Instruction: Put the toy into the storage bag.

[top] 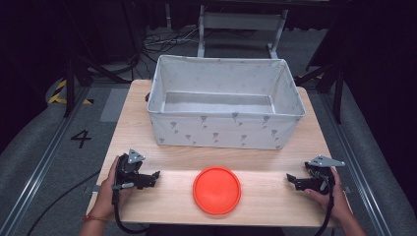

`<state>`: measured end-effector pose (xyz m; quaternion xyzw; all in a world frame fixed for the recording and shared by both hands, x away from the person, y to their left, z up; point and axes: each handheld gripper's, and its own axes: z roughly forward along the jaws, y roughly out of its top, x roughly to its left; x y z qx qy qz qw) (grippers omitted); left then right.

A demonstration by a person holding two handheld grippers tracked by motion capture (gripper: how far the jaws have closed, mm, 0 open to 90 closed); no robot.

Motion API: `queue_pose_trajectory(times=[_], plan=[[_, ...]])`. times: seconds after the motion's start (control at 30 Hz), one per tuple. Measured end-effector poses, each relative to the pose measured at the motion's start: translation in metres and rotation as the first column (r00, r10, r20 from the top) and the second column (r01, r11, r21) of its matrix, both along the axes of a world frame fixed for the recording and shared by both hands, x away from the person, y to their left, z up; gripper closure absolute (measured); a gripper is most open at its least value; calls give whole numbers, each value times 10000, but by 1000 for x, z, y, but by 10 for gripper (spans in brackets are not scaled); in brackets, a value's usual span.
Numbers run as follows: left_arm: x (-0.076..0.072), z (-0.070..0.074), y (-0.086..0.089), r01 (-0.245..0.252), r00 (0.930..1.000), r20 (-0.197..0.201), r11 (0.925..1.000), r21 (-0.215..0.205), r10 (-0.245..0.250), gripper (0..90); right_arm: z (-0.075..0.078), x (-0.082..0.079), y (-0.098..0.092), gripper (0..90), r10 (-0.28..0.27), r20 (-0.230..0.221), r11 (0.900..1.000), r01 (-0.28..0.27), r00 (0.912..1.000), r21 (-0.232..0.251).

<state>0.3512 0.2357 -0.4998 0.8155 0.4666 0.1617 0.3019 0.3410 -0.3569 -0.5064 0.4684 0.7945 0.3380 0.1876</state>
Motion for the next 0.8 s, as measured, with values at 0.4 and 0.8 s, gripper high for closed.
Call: queue_pose_trajectory(times=[0.4, 0.8], plan=[[-2, 0, 3, 209, 9998, 14, 9998, 16, -210, 1, 1, 0, -1, 94, 96, -54, 9999, -96, 9999, -29], [0, 0, 4, 539, 9985, -33, 9985, -32, -539, 2, 9, -9, 10, 223, 765, -255, 9971, -766, 9967, -11]])
